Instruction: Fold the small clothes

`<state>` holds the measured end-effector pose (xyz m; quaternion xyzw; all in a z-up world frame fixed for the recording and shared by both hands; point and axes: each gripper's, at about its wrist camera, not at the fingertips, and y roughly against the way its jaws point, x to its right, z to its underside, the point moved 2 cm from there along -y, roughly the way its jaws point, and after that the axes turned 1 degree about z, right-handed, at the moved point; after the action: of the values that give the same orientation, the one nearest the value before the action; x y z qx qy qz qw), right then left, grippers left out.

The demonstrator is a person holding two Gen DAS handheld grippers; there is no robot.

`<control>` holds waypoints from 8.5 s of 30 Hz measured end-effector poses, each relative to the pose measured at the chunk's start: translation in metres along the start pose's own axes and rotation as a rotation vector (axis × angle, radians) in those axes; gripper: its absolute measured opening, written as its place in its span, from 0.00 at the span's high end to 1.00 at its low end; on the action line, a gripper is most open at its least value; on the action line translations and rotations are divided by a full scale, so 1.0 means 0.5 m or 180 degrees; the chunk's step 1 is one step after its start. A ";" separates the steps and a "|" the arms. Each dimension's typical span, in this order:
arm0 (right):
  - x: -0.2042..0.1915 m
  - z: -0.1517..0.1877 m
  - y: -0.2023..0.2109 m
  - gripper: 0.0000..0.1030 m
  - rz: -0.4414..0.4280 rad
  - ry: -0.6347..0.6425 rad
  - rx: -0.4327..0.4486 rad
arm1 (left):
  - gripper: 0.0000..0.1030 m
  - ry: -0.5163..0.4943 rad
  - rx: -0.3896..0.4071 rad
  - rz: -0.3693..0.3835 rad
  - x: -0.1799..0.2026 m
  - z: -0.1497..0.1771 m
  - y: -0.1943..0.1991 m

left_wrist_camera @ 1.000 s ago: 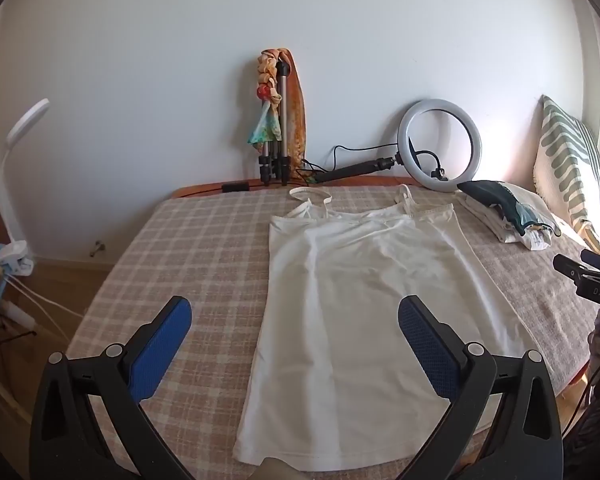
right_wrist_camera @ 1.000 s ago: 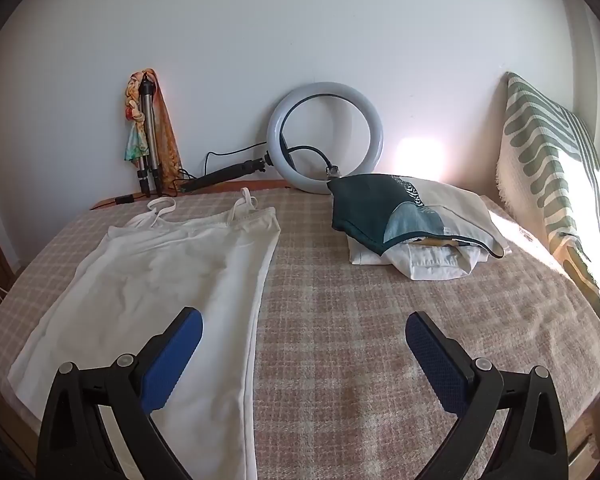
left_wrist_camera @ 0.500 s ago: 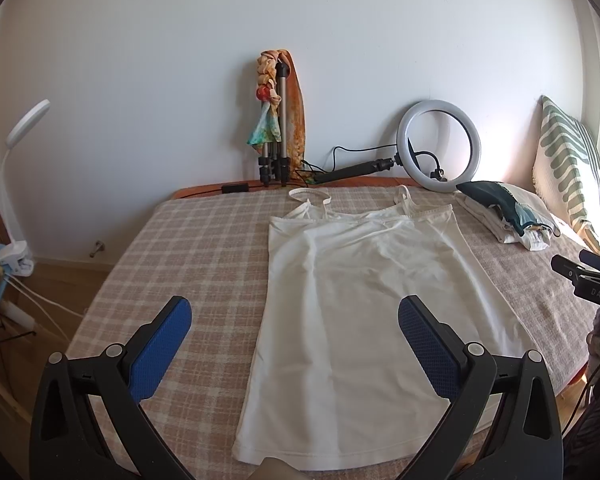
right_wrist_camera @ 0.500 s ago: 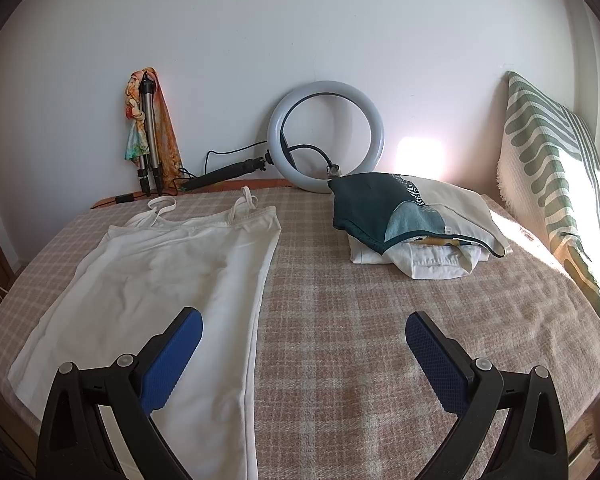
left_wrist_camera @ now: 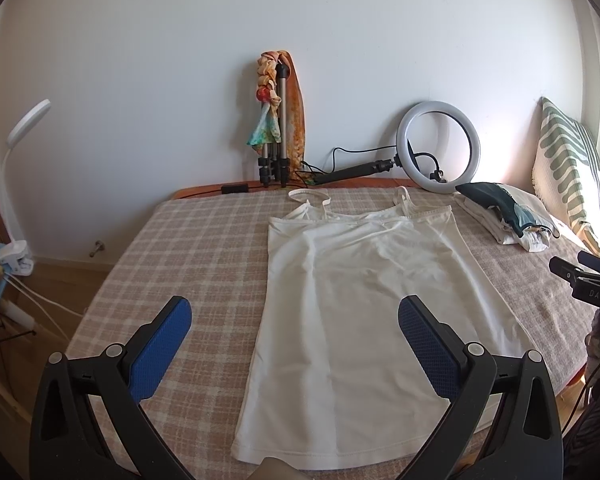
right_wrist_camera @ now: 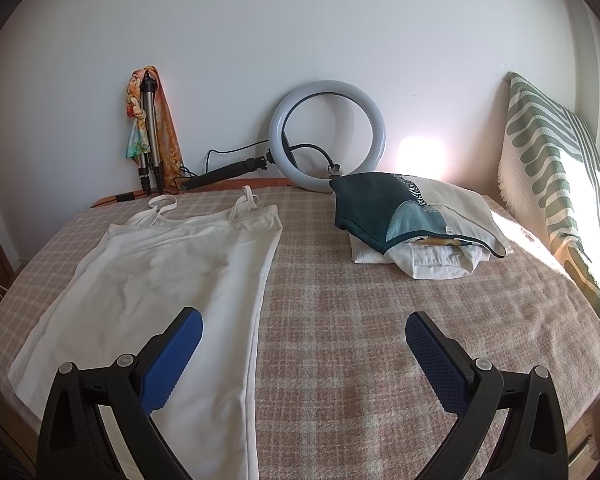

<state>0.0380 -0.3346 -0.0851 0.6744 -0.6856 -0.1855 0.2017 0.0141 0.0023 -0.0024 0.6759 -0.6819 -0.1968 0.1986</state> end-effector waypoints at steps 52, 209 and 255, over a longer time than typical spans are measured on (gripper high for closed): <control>-0.067 -0.025 0.001 0.00 -0.0269 0.0067 0.0095 | 0.00 0.0190 -0.0246 0.0091 -0.056 0.034 -0.024; 0.015 -0.204 -0.538 0.51 -0.1480 -0.0236 -0.1460 | 0.91 -0.0584 -0.0893 0.1961 0.444 0.223 -0.143; -0.381 -0.239 -0.574 0.97 -0.0804 0.0721 -0.1606 | 0.95 0.0928 -0.0650 0.1597 0.160 0.220 -0.129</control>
<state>0.3466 -0.1483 -0.1396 0.6993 -0.5017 -0.2973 0.4133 0.0090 -0.0784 -0.1295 0.4841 -0.7685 -0.1101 0.4036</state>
